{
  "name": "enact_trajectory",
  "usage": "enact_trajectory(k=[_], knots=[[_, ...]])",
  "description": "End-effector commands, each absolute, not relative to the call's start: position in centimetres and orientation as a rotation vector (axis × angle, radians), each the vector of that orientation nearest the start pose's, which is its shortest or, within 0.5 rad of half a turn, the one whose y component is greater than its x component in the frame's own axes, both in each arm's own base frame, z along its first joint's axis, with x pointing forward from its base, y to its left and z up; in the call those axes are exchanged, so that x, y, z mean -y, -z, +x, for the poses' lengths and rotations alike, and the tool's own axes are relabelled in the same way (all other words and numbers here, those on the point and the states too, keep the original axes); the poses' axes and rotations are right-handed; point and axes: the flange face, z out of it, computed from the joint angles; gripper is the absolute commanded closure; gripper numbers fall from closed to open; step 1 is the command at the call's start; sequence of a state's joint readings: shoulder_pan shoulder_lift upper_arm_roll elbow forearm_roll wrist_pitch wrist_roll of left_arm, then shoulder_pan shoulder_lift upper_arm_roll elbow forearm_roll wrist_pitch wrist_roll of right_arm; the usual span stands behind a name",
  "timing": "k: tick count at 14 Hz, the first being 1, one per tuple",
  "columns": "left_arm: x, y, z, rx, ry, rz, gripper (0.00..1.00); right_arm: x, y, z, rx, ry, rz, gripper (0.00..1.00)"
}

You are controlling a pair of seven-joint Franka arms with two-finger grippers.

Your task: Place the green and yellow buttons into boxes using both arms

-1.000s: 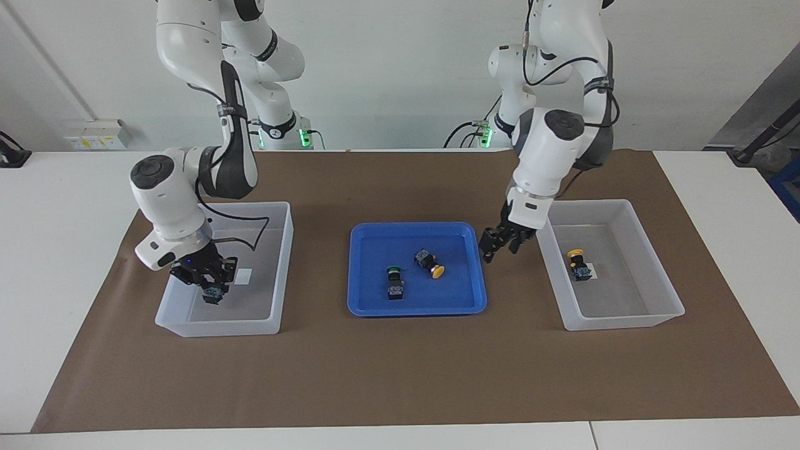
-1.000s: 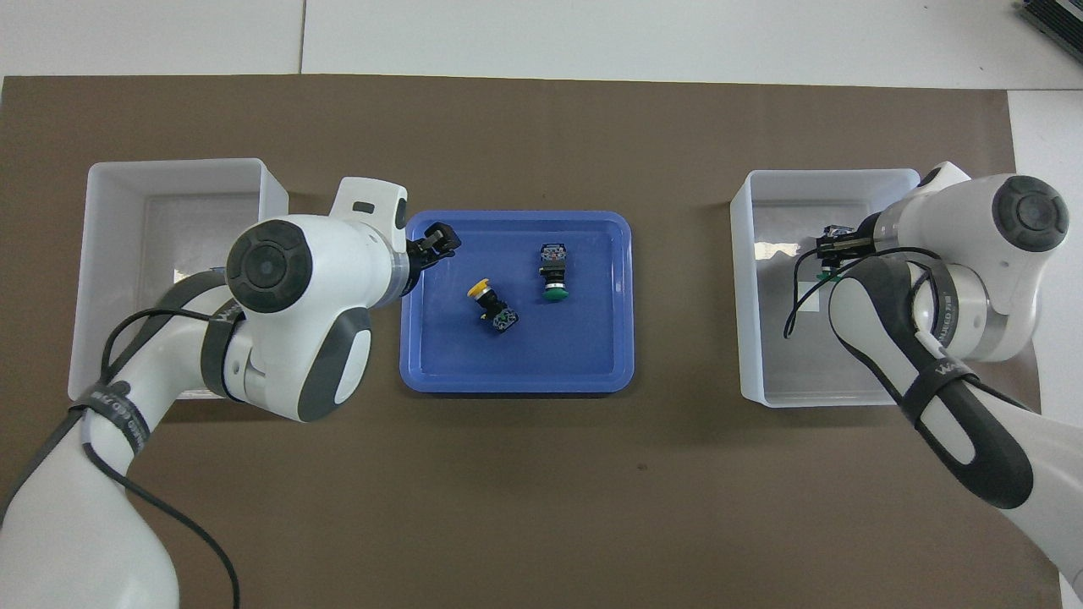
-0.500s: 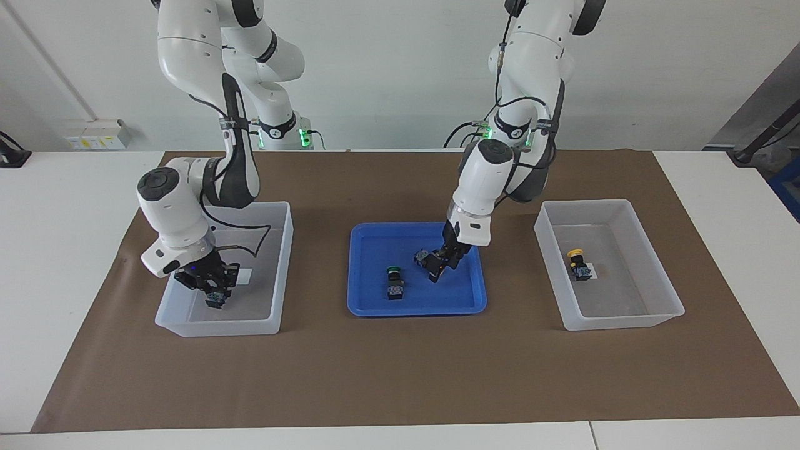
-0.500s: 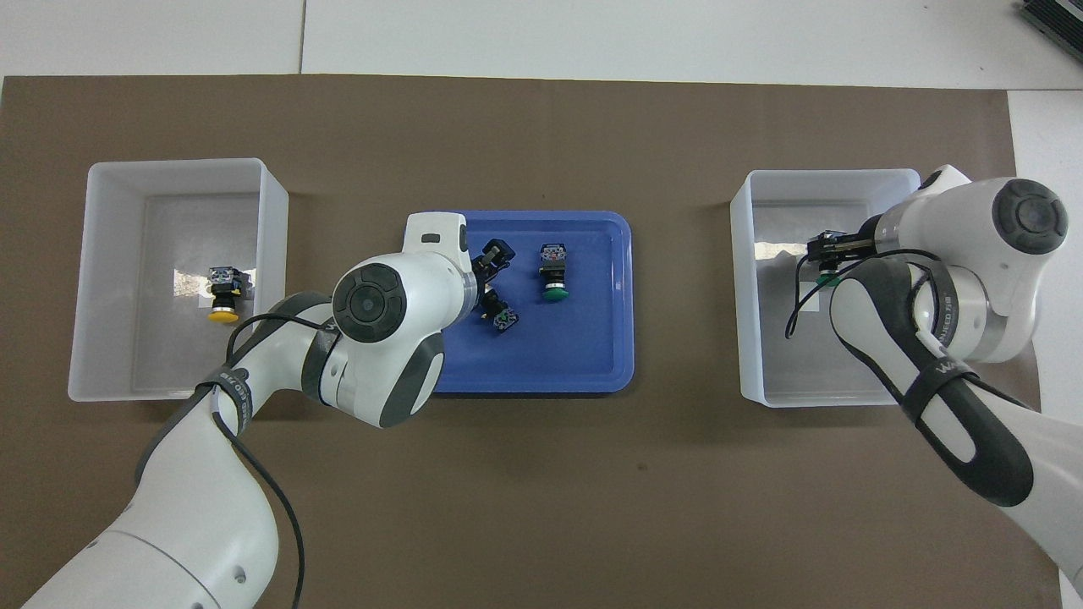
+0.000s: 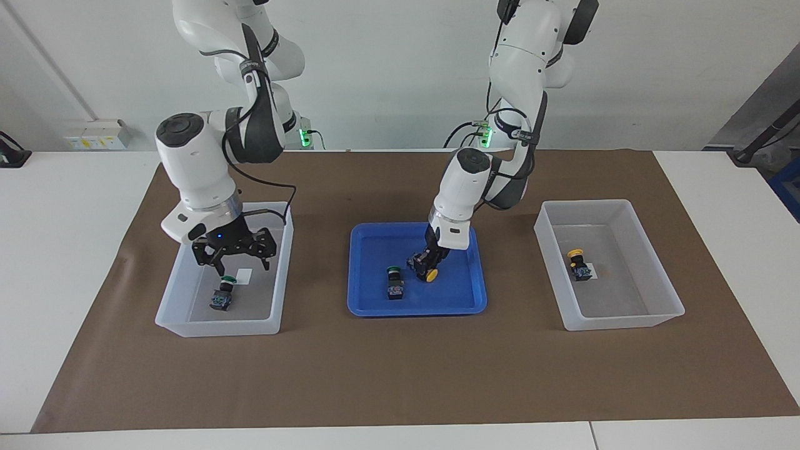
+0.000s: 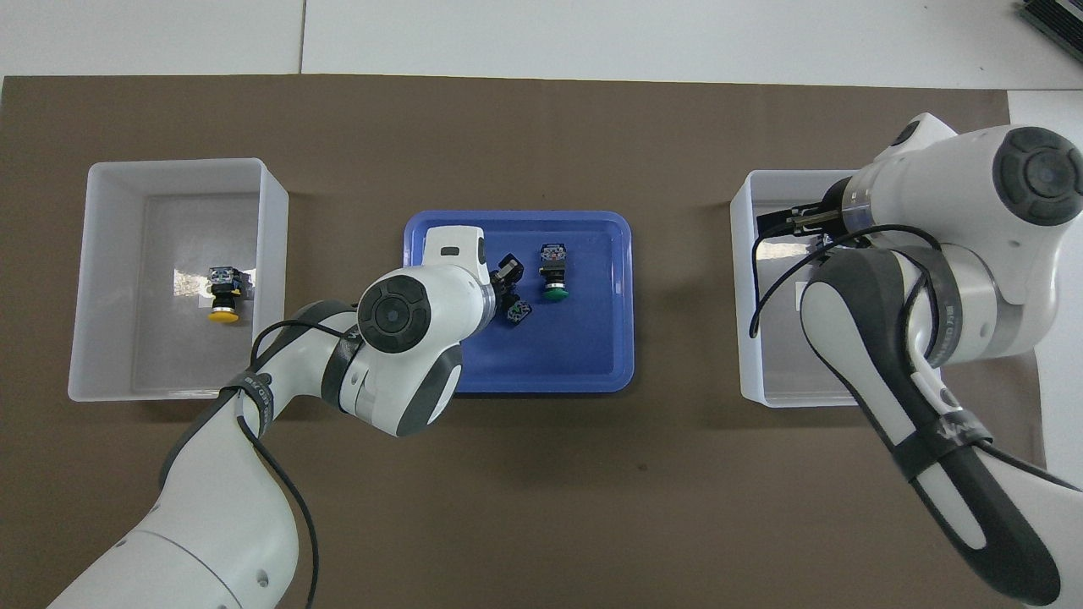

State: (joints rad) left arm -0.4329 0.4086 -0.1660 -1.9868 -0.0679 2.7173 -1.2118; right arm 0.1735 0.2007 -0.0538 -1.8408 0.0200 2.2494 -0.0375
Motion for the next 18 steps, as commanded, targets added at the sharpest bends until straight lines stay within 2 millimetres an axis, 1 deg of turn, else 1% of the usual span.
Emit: enact_trajectory(k=[1, 2, 3, 4, 5, 6, 7, 8, 9, 10, 11, 12, 13, 14, 15, 16, 17, 18], knots=[[34.7, -30.2, 54.8, 1.178, 0.205, -3.221, 1.00, -12.4, -43.4, 62.9, 0.261, 0.340, -3.072, 0.00], [33.6, -31.9, 56.5, 1.146, 0.205, -3.201, 1.00, -14.6, -43.3, 62.6, 0.219, 0.335, -3.065, 0.00], [31.5, -33.6, 58.5, 1.114, 0.184, -3.166, 1.00, -17.2, -42.5, 62.6, 0.162, 0.321, -3.060, 0.00], [29.4, -35.5, 59.9, 1.064, 0.155, -3.153, 1.00, -18.8, -42.2, 63.1, 0.110, 0.321, -3.055, 0.00], [26.7, -37.8, 61.1, 1.009, 0.141, -3.156, 1.00, -20.7, -41.6, 63.7, 0.091, 0.309, -3.052, 0.00], [23.9, -39.4, 61.8, 0.950, 0.117, -3.156, 1.00, -22.2, -41.0, 64.1, 0.071, 0.305, -3.048, 0.00], [21.3, -41.1, 62.4, 0.882, 0.113, -3.165, 1.00, -23.9, -39.9, 64.0, 0.047, 0.297, -3.045, 0.00], [18.5, -41.9, 62.9, 0.798, 0.085, -3.167, 1.00, -26.3, -38.4, 63.8, 0.019, 0.274, -3.052, 0.00], [16.0, -42.9, 63.4, 0.701, 0.060, -3.174, 1.00, -29.2, -36.9, 63.6, 0.009, 0.261, -3.057, 0.00], [13.4, -43.2, 63.7, 0.605, 0.031, -3.180, 1.00, -31.5, -35.6, 64.0, 0.007, 0.259, -3.054, 0.00], [10.7, -43.2, 64.0, 0.530, 0.010, -3.187, 1.00, -32.9, -34.1, 64.2, 0.018, 0.271, -3.049, 0.00], [8.8, -43.4, 64.1, 0.456, 0.015, -3.197, 1.00, -33.5, -32.7, 64.5, 0.030, 0.314, -3.034, 0.00], [6.5, -43.3, 64.1, 0.378, 0.018, -3.205, 1.00, -34.9, -31.9, 64.2, 0.071, 0.364, -3.021, 0.00], [4.4, -43.1, 64.0, 0.305, 0.018, -3.209, 1.00, -35.4, -31.7, 63.8, 0.093, 0.360, -3.028, 0.00], [2.6, -42.2, 63.2, 0.245, 0.003, -3.208, 1.00, -35.7, -31.5, 63.4, 0.105, 0.352, -3.031, 0.00], [0.8, -41.1, 62.4, 0.171, 0.012, -3.208, 1.00, -36.0, -30.9, 62.9, 0.120, 0.335, -3.039, 0.00], [-1.2, -39.8, 61.4, 0.104, 0.056, -3.205, 1.00, -36.5, -30.6, 62.1, 0.141, 0.297, -3.056, 0.00], [-3.0, -38.4, 60.4, 0.077, 0.099, -3.199, 1.00, -37.2, -30.4, 61.2, 0.194, 0.239, -3.099, 0.00]])
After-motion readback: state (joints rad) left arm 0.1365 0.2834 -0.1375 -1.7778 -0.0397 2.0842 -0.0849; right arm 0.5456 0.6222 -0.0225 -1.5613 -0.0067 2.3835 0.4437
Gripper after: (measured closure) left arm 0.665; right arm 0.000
